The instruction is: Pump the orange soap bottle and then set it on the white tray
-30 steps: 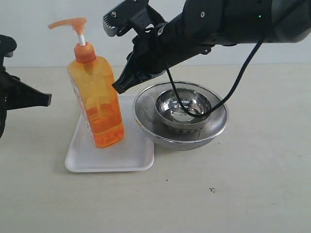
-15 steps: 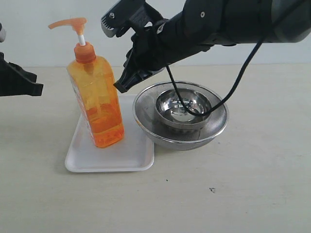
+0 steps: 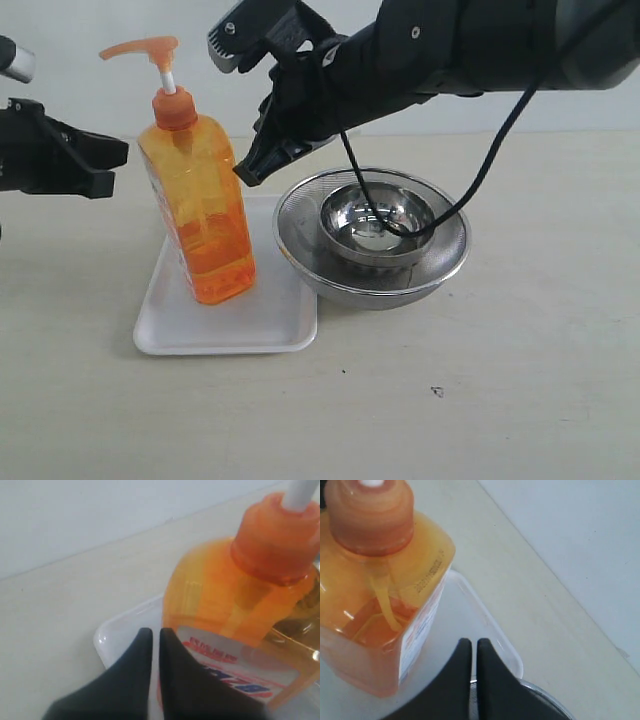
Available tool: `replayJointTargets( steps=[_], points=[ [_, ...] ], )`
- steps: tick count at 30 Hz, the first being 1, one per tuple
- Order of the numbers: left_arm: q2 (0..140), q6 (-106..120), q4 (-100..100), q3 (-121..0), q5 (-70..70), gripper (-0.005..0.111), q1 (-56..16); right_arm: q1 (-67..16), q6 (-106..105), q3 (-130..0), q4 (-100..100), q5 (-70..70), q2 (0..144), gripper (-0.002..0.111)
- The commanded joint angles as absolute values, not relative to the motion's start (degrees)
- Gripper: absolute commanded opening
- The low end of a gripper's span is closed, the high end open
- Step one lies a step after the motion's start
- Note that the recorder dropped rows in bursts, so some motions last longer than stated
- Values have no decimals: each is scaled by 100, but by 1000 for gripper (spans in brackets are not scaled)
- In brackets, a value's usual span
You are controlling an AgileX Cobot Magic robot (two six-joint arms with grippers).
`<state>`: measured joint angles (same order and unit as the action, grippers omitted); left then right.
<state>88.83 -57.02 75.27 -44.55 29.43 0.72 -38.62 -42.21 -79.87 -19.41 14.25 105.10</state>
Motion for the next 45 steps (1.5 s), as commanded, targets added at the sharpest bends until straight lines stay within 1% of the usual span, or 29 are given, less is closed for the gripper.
replayJointTargets(
  steps=[1,24,29,45],
  points=[
    [9074,-5651,7441,-4477,3034,5,100,-3820,-4256,-7993,-1883,1344,10744,0],
    [9334,-5435,7265,-4477,3472,5,100,-3920,-4236,-7993,-2051,1475,10846,0],
    [9334,-5435,7265,-4477,3472,5,100,-4042,-4274,-7993,-2063,1436,10846,0],
    [9334,-5349,7165,-4477,3487,5,76,-4058,-4238,-7993,-2171,1736,10846,0]
  ],
)
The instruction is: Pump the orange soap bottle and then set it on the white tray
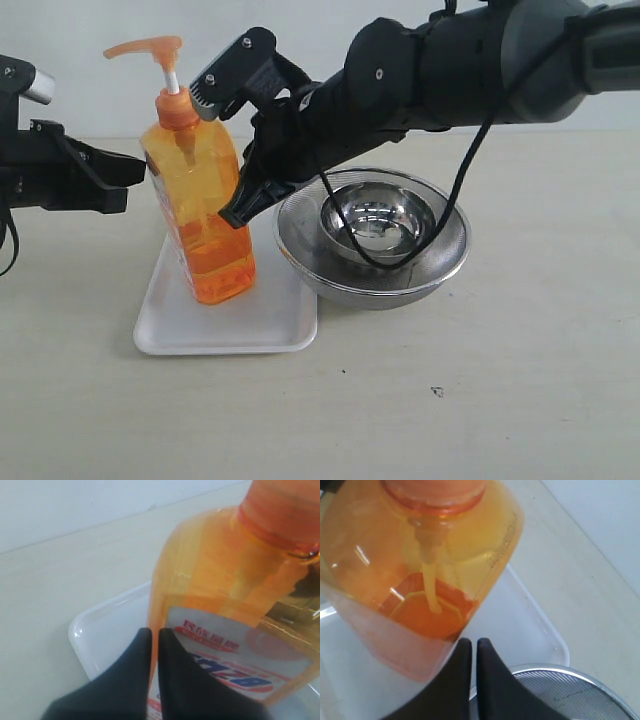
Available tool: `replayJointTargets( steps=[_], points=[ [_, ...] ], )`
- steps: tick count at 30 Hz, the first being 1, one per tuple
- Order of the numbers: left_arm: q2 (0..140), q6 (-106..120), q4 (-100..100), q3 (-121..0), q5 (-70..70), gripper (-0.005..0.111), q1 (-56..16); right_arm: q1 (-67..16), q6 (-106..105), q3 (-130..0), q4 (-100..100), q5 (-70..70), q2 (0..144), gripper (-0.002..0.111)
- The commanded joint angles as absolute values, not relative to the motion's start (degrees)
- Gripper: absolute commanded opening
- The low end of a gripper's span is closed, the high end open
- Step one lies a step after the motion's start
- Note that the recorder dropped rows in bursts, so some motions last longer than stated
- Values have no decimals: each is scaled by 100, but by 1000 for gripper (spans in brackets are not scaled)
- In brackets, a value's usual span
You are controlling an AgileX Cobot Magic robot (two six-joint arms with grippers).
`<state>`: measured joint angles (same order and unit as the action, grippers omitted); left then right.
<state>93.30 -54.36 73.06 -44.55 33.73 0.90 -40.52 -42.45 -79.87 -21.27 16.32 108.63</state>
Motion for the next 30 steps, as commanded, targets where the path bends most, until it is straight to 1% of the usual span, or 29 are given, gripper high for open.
replayJointTargets(
  steps=[1,30],
  points=[
    [9334,-5349,7122,-4477,3487,5,76,-4058,-4238,-7993,-2198,1759,10846,0],
    [9540,-4873,6544,-4607,3839,5,76,-4058,-4250,-7993,-2233,1741,10846,0]
  ],
)
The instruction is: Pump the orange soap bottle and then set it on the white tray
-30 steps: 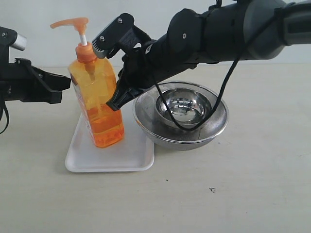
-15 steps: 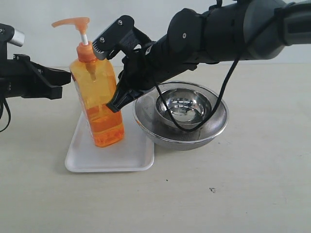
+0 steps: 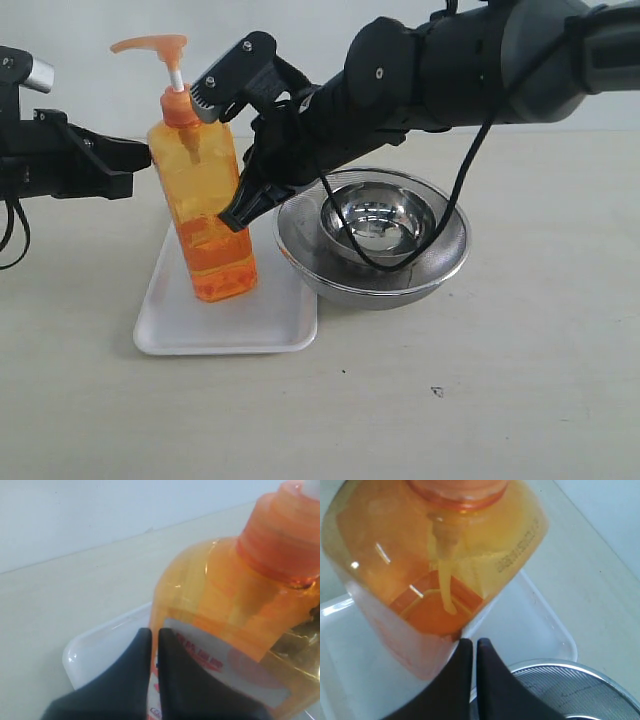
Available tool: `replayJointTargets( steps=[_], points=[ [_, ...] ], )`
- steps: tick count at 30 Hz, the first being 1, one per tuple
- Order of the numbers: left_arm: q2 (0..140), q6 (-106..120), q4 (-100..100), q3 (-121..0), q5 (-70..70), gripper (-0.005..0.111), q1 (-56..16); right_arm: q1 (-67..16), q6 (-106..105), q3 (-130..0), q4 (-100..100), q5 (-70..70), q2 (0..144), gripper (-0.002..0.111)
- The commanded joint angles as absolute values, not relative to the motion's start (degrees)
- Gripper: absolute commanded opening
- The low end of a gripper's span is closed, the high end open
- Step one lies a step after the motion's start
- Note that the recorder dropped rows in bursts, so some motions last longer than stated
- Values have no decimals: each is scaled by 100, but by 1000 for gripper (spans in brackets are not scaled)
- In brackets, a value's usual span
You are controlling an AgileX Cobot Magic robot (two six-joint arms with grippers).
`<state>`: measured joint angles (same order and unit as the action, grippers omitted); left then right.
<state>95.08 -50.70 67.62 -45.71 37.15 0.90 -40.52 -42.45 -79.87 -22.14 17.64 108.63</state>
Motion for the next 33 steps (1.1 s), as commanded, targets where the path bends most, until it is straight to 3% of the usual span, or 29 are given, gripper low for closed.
replayJointTargets(
  steps=[1,33],
  points=[
    [9540,-4848,6501,-4607,3879,5,76,-4058,-4250,-7993,-2233,1741,10846,0],
    [9986,-4872,6407,-5052,3636,5,-123,-4048,-4250,-7993,-1997,1700,10846,0]
  ],
)
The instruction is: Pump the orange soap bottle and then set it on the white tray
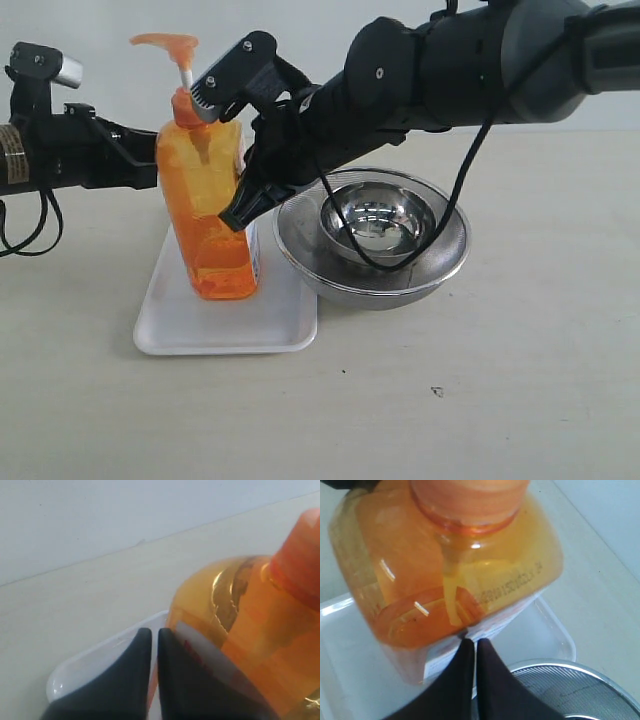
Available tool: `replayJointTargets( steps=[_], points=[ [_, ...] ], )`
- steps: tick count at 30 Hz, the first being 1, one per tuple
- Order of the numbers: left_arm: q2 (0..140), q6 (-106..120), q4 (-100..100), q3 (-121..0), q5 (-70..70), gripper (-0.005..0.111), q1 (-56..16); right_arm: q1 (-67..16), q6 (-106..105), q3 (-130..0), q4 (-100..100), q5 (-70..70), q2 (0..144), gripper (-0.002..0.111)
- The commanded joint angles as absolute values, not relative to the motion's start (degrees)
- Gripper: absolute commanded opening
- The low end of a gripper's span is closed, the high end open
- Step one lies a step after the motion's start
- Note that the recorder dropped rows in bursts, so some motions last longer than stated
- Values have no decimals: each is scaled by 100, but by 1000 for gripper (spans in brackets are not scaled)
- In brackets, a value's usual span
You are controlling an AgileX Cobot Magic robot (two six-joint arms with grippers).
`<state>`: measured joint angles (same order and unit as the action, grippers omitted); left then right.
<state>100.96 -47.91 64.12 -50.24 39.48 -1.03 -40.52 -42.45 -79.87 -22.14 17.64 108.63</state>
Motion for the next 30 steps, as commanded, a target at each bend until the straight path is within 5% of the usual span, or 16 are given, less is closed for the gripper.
replayJointTargets(
  steps=[1,11,18,30],
  points=[
    [9876,-4938,6435,-5052,3284,5,-123,-4048,-4250,-7993,-1797,1700,10846,0],
    [6179,-7338,7622,-3979,834,5,-123,-2733,-3454,-7993,-1462,3265,9283,0],
    [3338,-8053,7622,-2315,1260,5,-123,-2744,-3322,-7993,-1627,4648,7867,0],
    [2366,-8053,7622,-2075,1089,5,-123,-2744,-3288,-7993,-1627,4648,7385,0]
  ],
)
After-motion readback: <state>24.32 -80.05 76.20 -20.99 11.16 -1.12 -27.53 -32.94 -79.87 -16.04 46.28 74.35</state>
